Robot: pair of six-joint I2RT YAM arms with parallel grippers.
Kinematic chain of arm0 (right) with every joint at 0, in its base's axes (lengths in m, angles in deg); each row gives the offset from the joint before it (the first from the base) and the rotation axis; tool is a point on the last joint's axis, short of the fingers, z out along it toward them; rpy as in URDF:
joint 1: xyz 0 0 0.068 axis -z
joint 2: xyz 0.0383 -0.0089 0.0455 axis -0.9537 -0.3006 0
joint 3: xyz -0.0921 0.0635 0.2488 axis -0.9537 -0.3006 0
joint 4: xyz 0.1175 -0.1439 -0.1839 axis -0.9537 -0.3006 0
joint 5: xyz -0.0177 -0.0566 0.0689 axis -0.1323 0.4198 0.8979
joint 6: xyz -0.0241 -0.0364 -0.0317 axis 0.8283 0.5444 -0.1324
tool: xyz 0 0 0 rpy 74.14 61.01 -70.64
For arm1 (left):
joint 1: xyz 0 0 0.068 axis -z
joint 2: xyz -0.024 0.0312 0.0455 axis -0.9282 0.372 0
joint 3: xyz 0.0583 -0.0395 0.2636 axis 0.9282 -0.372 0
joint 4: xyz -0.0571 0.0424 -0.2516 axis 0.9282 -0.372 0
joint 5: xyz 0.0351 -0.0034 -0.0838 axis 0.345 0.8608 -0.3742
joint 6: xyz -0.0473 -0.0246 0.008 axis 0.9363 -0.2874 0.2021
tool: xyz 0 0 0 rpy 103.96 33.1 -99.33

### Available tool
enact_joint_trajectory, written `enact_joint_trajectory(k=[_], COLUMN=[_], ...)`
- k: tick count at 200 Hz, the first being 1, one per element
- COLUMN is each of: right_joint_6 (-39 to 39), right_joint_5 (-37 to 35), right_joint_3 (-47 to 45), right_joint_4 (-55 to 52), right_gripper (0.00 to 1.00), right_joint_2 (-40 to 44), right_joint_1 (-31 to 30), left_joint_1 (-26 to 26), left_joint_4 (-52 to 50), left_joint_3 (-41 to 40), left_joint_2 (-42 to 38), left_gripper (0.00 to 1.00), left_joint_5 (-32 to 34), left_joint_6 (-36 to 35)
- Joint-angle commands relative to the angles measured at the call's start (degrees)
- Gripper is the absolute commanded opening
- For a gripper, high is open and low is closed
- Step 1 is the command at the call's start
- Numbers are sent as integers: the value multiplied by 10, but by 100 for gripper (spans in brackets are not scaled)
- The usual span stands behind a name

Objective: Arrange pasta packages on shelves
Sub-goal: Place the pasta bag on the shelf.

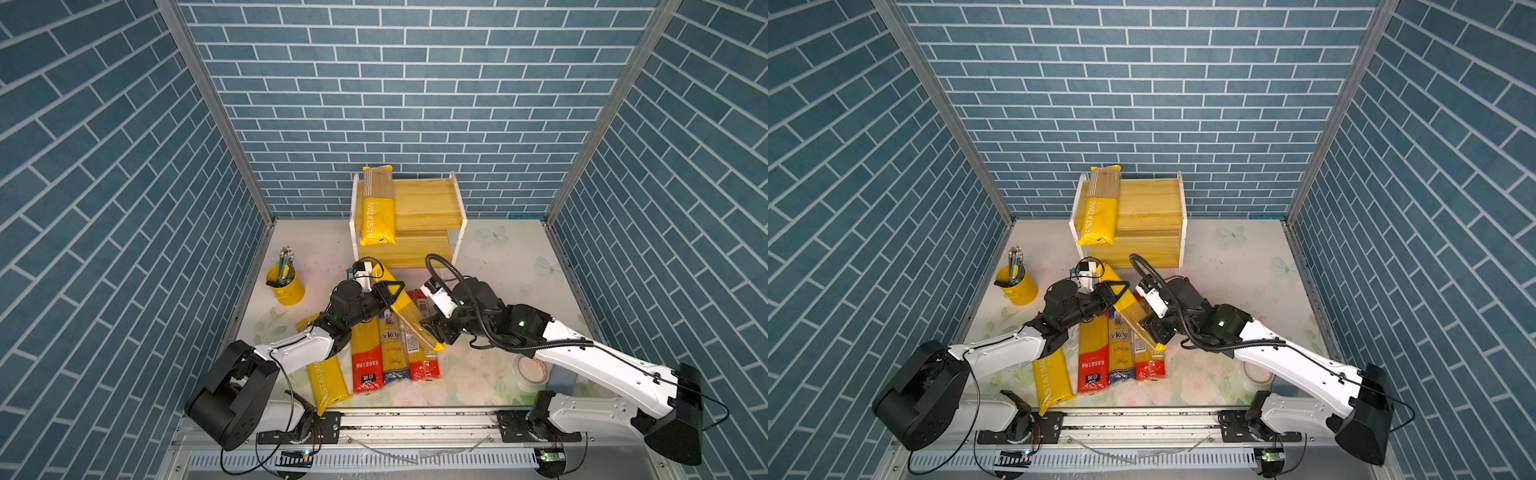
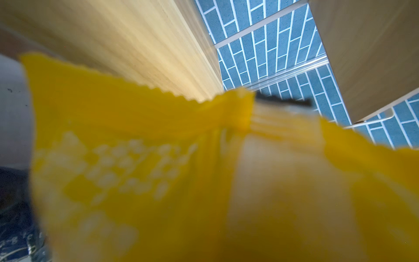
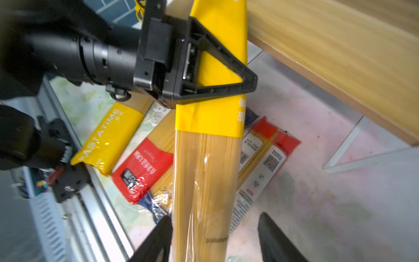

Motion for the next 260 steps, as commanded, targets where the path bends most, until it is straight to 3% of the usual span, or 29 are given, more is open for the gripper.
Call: enact_joint_trajectory(k=[1, 25, 47, 79, 149, 167, 203, 220, 260], right_joint_6=[-72, -114, -146, -141, -108, -109, -102, -103, -78], right_joint_5=[162, 292, 375, 397, 364, 362, 304, 274, 162], right_joint_3=[-12, -38, -47, -47, -33, -27, -33, -37, -40], right_joint_4=[-14, 30, 74, 84, 74, 77, 69, 70, 43], right_gripper=[67, 67, 67, 69, 71, 58, 22, 15, 1], right_joint_2=[16, 14, -1, -33, -65, -64, -44, -35, -18], right_joint_1=[62, 129, 155, 156, 135, 127, 127, 126, 114], left_joint_1=[-4, -3, -3, 3, 34, 34, 34, 34, 21], left_joint_4=[110, 179, 224, 226, 324, 308, 223, 187, 106], left_joint_3=[21, 20, 24, 44, 68, 71, 67, 63, 17], left_joint_2=[-30, -34, -41, -48, 7, 8, -22, -36, -80], left_gripper=[30, 30, 30, 33, 34, 37, 56, 70, 92], left_joint_5=[-33, -57, -72, -82, -84, -79, -52, -47, -13], left_joint_6=[-28, -35, -44, -56, -9, -12, -38, -41, -32])
